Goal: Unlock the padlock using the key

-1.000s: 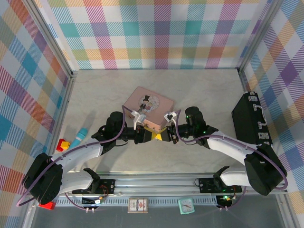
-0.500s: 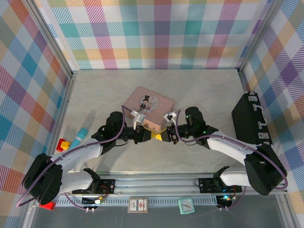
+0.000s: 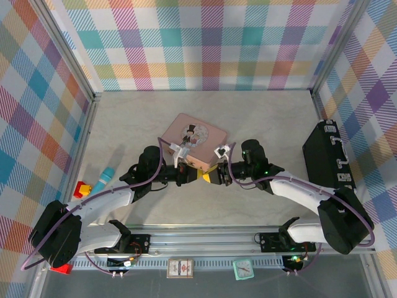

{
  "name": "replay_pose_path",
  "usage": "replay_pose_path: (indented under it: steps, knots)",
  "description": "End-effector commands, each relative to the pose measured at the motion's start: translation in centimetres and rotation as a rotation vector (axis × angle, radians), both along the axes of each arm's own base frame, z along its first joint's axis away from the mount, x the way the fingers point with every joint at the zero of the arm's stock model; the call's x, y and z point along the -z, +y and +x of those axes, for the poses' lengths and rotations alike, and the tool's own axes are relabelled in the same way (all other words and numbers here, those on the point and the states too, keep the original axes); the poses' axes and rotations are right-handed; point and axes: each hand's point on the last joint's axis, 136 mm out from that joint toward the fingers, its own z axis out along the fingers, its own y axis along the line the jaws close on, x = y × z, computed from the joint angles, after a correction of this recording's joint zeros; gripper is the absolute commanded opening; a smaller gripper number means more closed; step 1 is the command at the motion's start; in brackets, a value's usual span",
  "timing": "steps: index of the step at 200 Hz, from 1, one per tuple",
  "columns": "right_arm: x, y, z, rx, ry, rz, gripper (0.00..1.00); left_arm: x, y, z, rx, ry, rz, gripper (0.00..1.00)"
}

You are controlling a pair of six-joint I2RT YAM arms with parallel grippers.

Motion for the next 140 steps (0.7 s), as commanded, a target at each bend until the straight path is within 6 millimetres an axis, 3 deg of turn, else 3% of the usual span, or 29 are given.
replay_pose_path:
  steps: [1,18,43,85,140]
  knots:
    - [-1.6,-0.1,2.1,0.134,-0.017,0.041,0.37,-0.8,1.3,2.9,-0.206,-0.008,-0.038,0.0]
    - [-2.3,-0.3,3.2,0.215,0.017,0.116,0.45,-0.9,2.1,4.4,-0.327,0.048,-0.095,0.0]
    - [-3.1,-0.2,4.3,0.278,0.072,0.221,0.47,-1.5,2.5,5.3,-0.407,0.119,-0.198,0.0]
    - [-3.1,0.2,5.7,0.307,0.15,0.319,0.51,-3.4,2.2,5.0,-0.404,0.184,-0.334,0.0]
    - [-4.6,0.7,5.9,0.264,0.246,0.451,0.54,-3.7,2.3,5.3,-0.427,0.193,-0.39,0.0]
